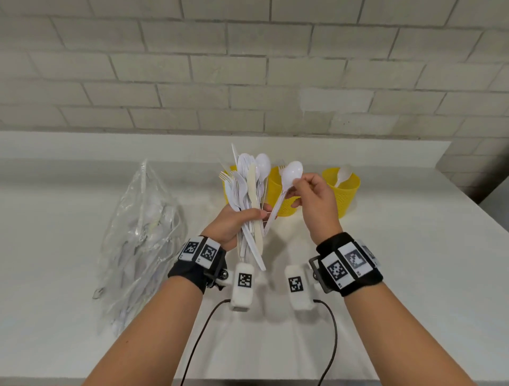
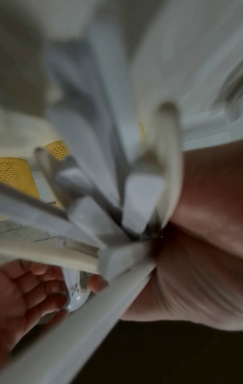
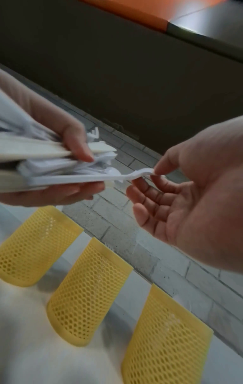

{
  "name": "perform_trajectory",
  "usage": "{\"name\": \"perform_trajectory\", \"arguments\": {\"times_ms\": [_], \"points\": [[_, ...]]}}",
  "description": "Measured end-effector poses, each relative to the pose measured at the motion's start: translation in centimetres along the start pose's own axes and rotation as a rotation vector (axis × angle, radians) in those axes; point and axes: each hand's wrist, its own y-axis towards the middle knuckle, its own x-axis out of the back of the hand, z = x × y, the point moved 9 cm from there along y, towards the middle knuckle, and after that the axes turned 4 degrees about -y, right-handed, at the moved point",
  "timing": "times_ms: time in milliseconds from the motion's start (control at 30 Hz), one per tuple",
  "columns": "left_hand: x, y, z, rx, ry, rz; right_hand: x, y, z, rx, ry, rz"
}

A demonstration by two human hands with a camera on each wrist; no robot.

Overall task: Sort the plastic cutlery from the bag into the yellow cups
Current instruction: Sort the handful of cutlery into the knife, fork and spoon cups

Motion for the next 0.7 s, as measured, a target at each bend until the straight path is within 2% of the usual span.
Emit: {"name": "perform_trajectory", "arguments": {"times_ms": [100,200,300,400,600,700], "points": [[0.8,0.4,0.1,0.036,0.000,0.026,0.2,0.6,1.4,0.048,0.146,-0.061],[1.1,0.6,0.4,0.070,0.047,0.077,0.3,1.8,1.1,0.010,0.149,-0.100],[0.3,0.6,0.9,0.103,0.072,0.144,-1.3,2.6,-0.3,-0.091,-0.048,0.028],[-0.8,0.7,0.8,0.101,0.060,0.204,-2.8,2.3,-0.6,-0.092,-0.134,0.166],[-1.7,1.6,1.1,0.090,0.039,0.240,-0.1,4.3,-0.6,-0.167,0.107,0.036],[-1.6,2.3,1.6,0.080,0.053,0.202,1.1,5.5,0.4,-0.101,0.171,0.015]]}}
